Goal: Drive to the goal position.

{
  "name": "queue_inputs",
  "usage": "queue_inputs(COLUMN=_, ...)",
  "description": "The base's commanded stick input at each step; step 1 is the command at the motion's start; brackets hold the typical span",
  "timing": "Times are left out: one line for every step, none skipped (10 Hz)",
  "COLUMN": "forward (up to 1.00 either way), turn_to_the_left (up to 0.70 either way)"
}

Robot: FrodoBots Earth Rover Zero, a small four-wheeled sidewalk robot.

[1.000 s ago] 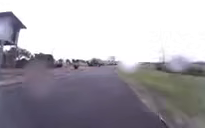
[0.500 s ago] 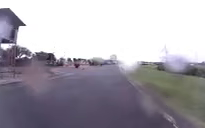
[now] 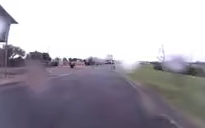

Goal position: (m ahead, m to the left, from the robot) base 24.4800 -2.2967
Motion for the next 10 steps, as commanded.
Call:
queue_inputs(forward=1.0, turn_to_the_left=0.0)
queue_inputs(forward=1.0, turn_to_the_left=0.0)
queue_inputs(forward=1.0, turn_to_the_left=0.0)
queue_inputs(forward=1.0, turn_to_the_left=0.0)
queue_inputs(forward=1.0, turn_to_the_left=0.0)
queue_inputs(forward=1.0, turn_to_the_left=0.0)
queue_inputs(forward=1.0, turn_to_the_left=0.0)
queue_inputs(forward=1.0, turn_to_the_left=0.0)
queue_inputs(forward=1.0, turn_to_the_left=0.0)
queue_inputs(forward=1.0, turn_to_the_left=0.04)
